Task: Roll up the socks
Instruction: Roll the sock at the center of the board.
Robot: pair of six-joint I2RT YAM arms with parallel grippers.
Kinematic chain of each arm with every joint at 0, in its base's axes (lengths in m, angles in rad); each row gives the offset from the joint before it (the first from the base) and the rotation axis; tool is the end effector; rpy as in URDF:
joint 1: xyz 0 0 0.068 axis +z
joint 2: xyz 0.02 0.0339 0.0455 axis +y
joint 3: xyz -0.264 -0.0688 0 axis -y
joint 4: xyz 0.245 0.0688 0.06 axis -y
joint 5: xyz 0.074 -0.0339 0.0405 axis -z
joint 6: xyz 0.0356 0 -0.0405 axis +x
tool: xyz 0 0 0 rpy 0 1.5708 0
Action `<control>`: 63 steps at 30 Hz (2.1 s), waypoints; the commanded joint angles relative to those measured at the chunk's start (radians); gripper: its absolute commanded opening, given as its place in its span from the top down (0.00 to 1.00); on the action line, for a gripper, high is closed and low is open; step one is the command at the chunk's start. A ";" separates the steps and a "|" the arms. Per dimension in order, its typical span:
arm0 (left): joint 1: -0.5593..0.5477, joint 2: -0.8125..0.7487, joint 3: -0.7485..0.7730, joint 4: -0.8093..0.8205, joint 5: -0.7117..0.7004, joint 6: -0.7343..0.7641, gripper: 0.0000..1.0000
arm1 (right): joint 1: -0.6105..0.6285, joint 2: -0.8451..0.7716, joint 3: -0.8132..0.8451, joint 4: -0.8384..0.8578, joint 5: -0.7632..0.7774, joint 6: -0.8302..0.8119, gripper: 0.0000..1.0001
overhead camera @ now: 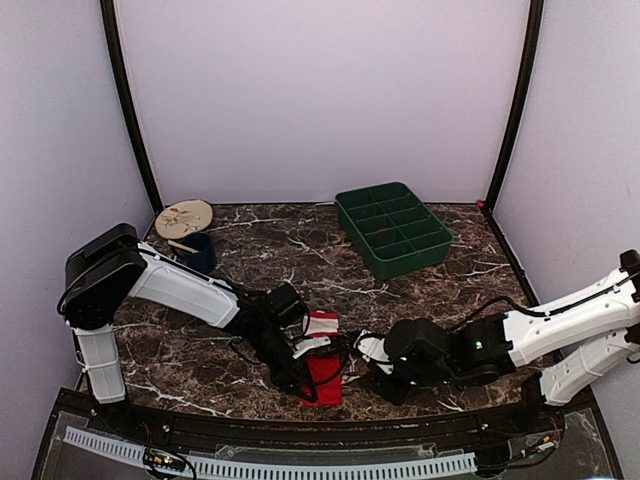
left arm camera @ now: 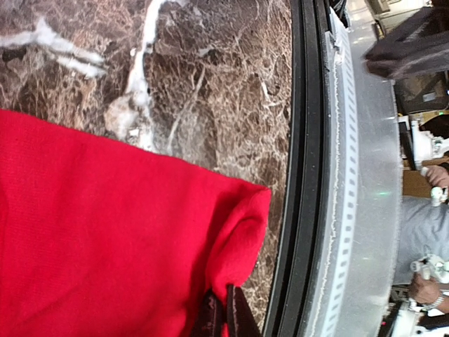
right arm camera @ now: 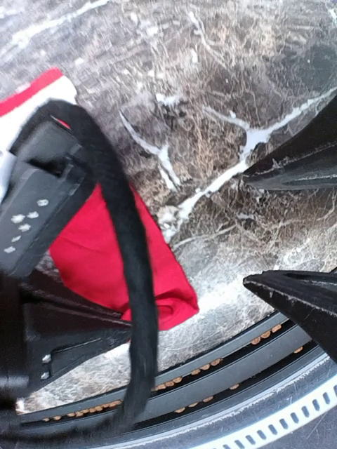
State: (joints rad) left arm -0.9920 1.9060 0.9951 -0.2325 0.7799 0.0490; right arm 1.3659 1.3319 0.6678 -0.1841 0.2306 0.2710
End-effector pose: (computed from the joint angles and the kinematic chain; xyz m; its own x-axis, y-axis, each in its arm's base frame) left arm 0.1681 -0.3030 0.1156 -0.4603 0.7680 -0.4453 0.7781 0.1074 -0.6189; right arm 0.0607 0.2522 0.1847 -0.3940 -0.6150 -0.6831 -0.8479 0.5300 0.0119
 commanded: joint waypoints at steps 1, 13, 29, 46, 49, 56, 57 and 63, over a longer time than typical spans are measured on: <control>0.016 0.057 0.024 -0.114 0.050 0.014 0.97 | 0.041 -0.031 0.002 0.007 0.088 -0.021 0.64; 0.069 0.165 0.119 -0.234 0.124 0.033 0.98 | 0.170 0.091 0.070 -0.008 0.129 -0.158 0.65; 0.111 0.250 0.153 -0.334 0.193 0.080 0.98 | 0.199 0.307 0.188 0.050 0.152 -0.354 0.61; 0.132 0.289 0.169 -0.370 0.244 0.103 0.98 | 0.188 0.433 0.236 0.087 0.170 -0.500 0.61; 0.137 0.300 0.174 -0.374 0.258 0.103 0.98 | 0.187 0.441 0.239 0.079 0.185 -0.520 0.62; 0.151 0.320 0.191 -0.383 0.283 0.105 0.98 | 0.187 0.441 0.232 0.065 0.211 -0.573 0.65; 0.152 0.322 0.192 -0.384 0.285 0.106 0.98 | 0.187 0.445 0.235 0.061 0.213 -0.580 0.65; 0.162 0.330 0.200 -0.393 0.299 0.107 0.99 | 0.180 0.464 0.244 0.049 0.193 -0.607 0.69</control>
State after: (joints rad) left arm -0.8490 2.1727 1.2118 -0.6167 1.1690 0.1299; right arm 1.5547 1.7653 0.8928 -0.1204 0.4274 -0.3069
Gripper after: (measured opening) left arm 0.039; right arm 0.322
